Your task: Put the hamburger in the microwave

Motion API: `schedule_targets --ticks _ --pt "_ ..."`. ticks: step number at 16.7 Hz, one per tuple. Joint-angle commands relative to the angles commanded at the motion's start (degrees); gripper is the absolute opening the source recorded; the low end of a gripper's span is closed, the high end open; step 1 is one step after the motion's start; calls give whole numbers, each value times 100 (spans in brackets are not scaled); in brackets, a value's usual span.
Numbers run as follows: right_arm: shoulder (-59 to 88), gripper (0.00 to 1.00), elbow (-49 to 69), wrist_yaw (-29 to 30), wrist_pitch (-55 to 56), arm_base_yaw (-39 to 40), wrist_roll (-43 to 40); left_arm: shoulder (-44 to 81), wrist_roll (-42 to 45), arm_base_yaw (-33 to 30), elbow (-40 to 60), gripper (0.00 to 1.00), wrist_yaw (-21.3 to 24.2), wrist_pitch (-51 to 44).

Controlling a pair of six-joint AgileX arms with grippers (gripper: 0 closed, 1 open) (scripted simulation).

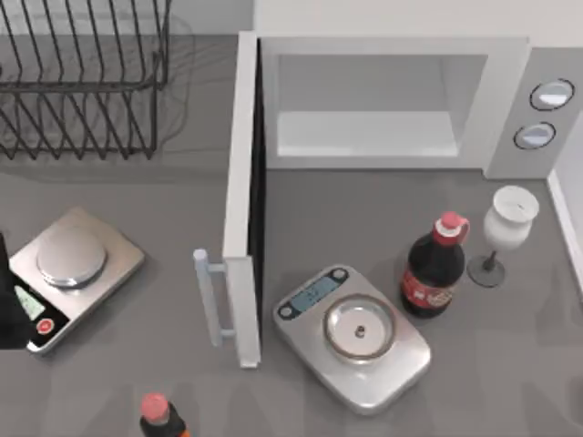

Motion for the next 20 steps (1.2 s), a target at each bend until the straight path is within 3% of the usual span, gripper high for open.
schedule_targets --ticks 4,7,16,20 --pt "198 100 165 0 -185 16 -190 0 0 0 0 100 0 0" --pt "941 100 707 1 -853 68 -904 0 0 0 0 100 0 0" --pt "5675 100 3177 7 -3998 307 -5091 0 0 0 0 100 0 0" --pt "7233 100 4050 8 -5092 391 -6503 0 0 0 0 100 0 0"
